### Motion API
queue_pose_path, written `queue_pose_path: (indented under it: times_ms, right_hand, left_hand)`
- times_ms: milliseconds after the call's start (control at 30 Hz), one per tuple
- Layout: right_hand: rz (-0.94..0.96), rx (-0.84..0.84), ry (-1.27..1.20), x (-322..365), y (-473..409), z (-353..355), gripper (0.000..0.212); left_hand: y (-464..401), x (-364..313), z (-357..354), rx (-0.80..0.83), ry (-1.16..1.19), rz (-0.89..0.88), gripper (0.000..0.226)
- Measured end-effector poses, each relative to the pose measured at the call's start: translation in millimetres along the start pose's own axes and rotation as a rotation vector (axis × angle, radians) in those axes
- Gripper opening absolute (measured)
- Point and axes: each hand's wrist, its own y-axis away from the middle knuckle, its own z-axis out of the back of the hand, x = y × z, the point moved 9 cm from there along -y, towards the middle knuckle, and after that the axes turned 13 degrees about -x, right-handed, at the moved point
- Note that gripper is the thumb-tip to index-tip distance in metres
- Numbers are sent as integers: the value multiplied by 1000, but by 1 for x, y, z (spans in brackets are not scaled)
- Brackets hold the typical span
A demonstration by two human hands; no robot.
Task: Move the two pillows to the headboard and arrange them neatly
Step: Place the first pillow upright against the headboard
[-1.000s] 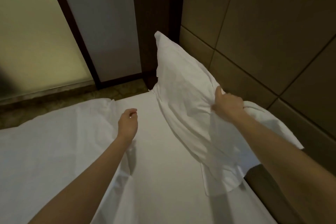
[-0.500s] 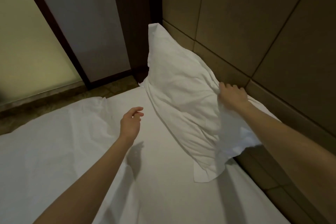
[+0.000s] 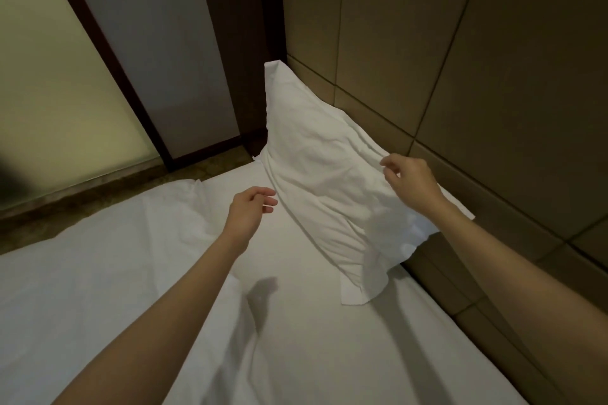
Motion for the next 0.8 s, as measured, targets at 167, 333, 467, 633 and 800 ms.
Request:
queue_pose_path:
  times_ms: [167, 333, 467, 633, 800]
  right_hand:
    - [-99, 1, -261, 49, 52, 37, 17]
    - [-189, -13, -471, 73, 130, 64, 11]
    - [-272, 21, -635, 84, 199, 72, 11]
    - [-330, 113, -702, 102, 279, 75, 16]
    - [-413, 204, -685, 108, 349, 71, 13]
  left_hand:
    - [69, -17, 41, -20, 54, 5, 35]
    - [155, 6, 85, -30, 98, 59, 34]
    - [219, 37, 111, -43, 153, 126, 34]
    - [282, 75, 138, -57, 171, 173, 34]
    - [332, 93, 159, -96, 193, 189, 35]
